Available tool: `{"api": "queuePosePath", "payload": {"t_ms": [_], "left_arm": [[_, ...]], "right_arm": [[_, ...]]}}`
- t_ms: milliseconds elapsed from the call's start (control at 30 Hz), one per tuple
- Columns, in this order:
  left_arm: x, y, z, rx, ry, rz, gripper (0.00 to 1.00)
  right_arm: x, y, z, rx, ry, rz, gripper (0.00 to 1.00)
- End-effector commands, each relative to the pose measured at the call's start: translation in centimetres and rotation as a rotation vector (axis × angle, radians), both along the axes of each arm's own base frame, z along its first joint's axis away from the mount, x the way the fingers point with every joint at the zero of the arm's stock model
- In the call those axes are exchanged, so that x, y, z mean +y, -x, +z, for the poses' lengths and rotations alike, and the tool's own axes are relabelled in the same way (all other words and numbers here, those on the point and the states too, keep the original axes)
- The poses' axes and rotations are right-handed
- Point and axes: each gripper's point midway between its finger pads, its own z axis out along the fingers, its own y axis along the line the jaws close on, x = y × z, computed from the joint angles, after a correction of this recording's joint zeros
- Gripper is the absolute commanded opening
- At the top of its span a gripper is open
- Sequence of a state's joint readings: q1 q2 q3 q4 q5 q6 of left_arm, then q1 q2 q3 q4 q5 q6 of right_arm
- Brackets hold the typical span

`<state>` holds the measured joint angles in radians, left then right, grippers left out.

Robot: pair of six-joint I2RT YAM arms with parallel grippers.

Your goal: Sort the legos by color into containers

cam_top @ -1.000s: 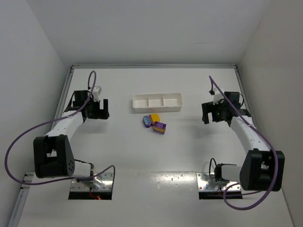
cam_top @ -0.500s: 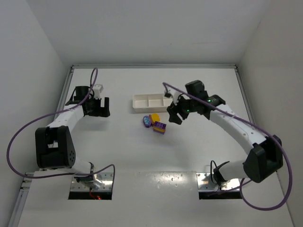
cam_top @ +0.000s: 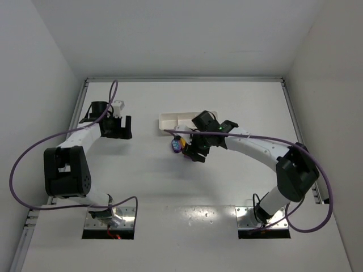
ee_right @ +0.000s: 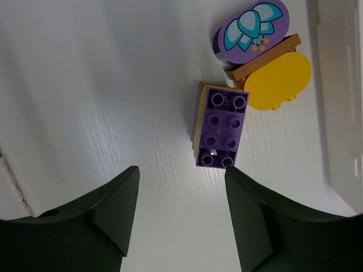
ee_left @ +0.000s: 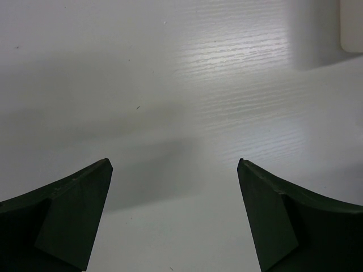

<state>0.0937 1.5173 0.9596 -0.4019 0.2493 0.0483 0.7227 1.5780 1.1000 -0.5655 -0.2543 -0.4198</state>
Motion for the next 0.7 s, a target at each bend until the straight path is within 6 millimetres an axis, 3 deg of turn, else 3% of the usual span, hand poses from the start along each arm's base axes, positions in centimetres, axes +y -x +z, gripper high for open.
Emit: {"api": "queuePosePath", "payload": {"t_ms": [0, 467, 667], "left_arm": [[0.5, -1.1, 0.6, -0.022, -0.002, 0.006, 0.99], [0.6, -1.2, -0.4, 0.007, -0.004, -0.002, 0.99], [0.6, -1.4, -0.6, 0.007, -0.004, -0.002, 0.99]], "right_arm": [[1.6, -2.2, 0.8, -0.072, -0.028, -0.004, 0.63], [2.6, -4.3, -1.2, -0.08, -0.003, -0.04, 0.66], [2.6, -4.3, -2.8, -0.055, 0.02, -0.039, 0.66]]}}
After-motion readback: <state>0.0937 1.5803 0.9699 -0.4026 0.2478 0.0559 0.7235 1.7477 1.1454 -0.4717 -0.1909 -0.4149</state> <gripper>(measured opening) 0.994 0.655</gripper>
